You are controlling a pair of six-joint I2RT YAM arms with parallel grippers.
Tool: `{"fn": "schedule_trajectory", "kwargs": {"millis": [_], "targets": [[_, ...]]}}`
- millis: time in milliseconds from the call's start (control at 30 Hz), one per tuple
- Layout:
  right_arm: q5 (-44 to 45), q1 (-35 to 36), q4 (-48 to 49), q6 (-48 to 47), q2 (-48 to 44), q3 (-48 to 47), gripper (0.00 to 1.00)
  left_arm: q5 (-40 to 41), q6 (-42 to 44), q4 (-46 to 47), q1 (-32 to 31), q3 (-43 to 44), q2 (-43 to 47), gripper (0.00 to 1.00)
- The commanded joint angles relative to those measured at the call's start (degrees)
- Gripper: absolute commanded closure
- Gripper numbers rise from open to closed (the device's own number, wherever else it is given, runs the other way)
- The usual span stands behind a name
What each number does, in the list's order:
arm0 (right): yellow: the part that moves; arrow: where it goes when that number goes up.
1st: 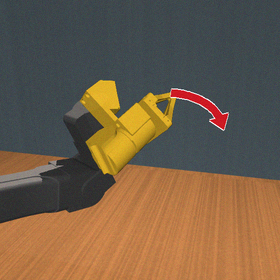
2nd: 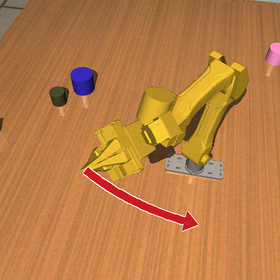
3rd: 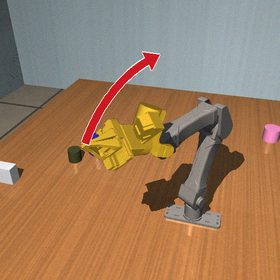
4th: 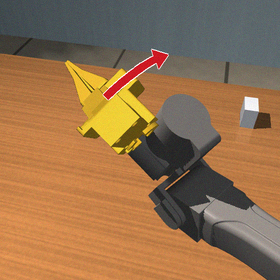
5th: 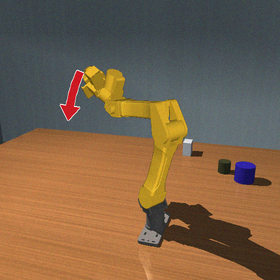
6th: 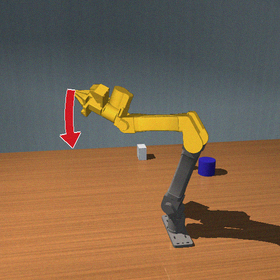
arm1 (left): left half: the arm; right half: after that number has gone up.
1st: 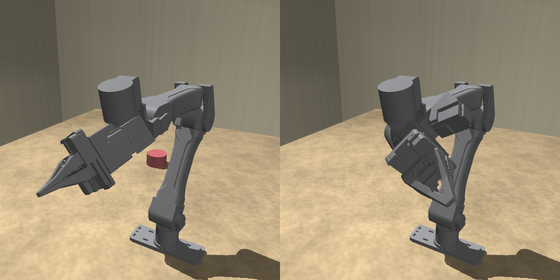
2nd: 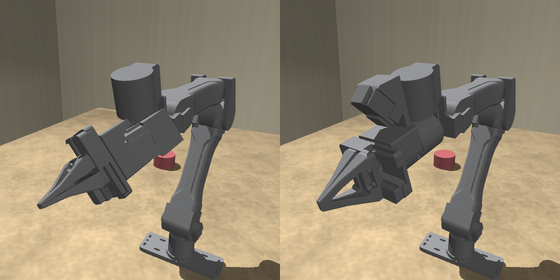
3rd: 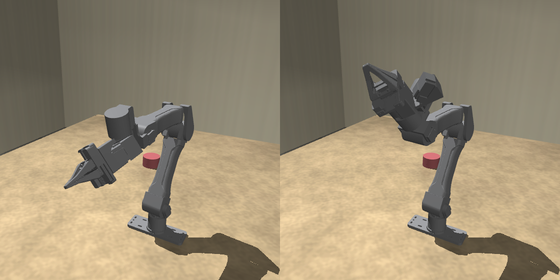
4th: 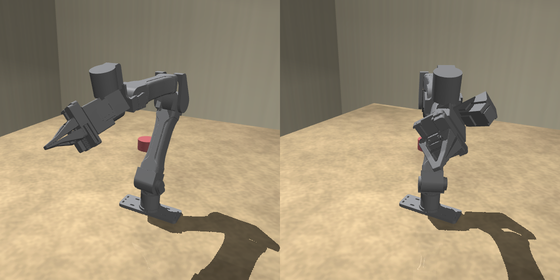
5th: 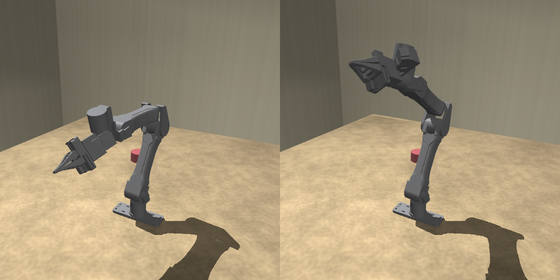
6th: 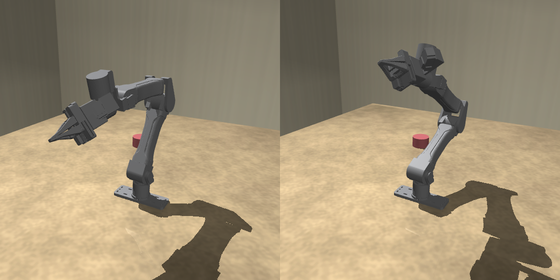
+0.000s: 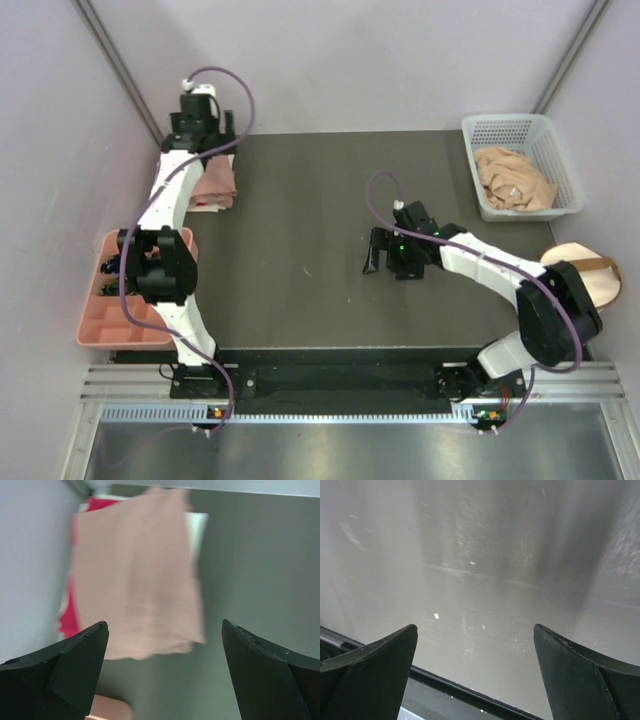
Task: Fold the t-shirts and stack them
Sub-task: Put the neatly folded tshirt into the corner of the board with the left arm
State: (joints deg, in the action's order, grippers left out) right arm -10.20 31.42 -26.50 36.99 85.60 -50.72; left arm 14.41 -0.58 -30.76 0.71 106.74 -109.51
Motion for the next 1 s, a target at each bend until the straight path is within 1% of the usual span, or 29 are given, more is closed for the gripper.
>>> {"fn": "schedule_trajectory", "kwargs": {"millis": [0,67,100,133,167,200,233,267,300,367,400,433,500,533,600,633,733,967], "targets": [[4.91,0.75,-2.41,-4.03,-8.60,-4.74,0.01,-2.10,-4.95,5.27,-5.63,-6.44,10.78,0.01],[6.85,0.75,-4.51,-5.52,-13.24,-5.27,0.01,-5.44,-8.72,7.19,-7.03,-12.06,14.22,0.01],[8.77,0.75,-4.96,-5.88,-15.27,-5.27,0.01,-6.41,-9.96,8.17,-7.47,-14.26,17.81,0.01],[9.83,0.75,-5.31,-6.23,-17.20,-4.83,0.01,-7.55,-12.66,8.87,-7.91,-18.37,19.41,0.01],[10.89,0.75,-6.01,-6.23,-19.14,-4.39,0.01,-7.65,-13.56,9.40,-8.79,-20.15,21.08,0.01],[13.60,0.75,-6.02,-6.32,-23.86,-3.78,0.01,-7.73,-14.01,9.67,-9.32,-21.91,23.97,0.01],[14.84,0.75,-5.84,-6.32,-26.17,-2.12,0.01,-7.56,-14.01,9.67,-9.67,-25.58,25.48,0.01],[16.16,0.75,-5.84,-6.23,-28.89,-1.15,0.01,-7.47,-13.75,9.58,-9.85,-27.27,26.71,0.01],[18.00,0.75,-5.93,-6.32,-33.70,-0.27,0.01,-6.95,-13.49,8.54,-9.94,-28.76,29.33,0.01],[19.15,0.75,-6.54,-6.58,-38.56,1.93,0.01,-7.20,-12.87,7.30,-9.94,-33.33,32.24,0.01],[20.64,0.75,-8.46,-6.32,-43.11,2.37,0.01,-7.47,-12.43,7.12,-9.94,-35.18,35.65,0.01],[21.44,0.75,-9.35,-5.62,-45.07,3.42,0.01,-7.56,-12.17,6.95,-10.03,-38.76,37.60,0.01],[23.54,0.66,-11.45,-5.00,-49.28,4.48,0.01,-8.61,-11.81,6.86,-10.03,-42.21,43.38,0.01],[24.34,0.75,-14.25,-4.57,-52.52,4.84,0.01,-8.87,-11.81,6.42,-10.03,-45.36,45.42,0.01],[25.92,0.75,-17.86,-4.82,-54.83,4.40,0.01,-9.23,-12.16,6.07,-10.03,-48.63,50.85,0.01],[26.62,0.75,-22.93,-4.39,-55.54,2.92,0.01,-9.49,-12.77,5.20,-10.03,-51.25,52.37,0.01],[27.95,0.75,-28.07,-3.24,-55.81,-0.08,0.01,-10.64,-13.30,3.88,-10.03,-55.75,57.38,0.01],[30.50,0.75,-30.53,-3.15,-57.13,-3.42,0.01,-9.23,-14.89,0.79,-10.03,-60.41,60.82,0.01]]}}
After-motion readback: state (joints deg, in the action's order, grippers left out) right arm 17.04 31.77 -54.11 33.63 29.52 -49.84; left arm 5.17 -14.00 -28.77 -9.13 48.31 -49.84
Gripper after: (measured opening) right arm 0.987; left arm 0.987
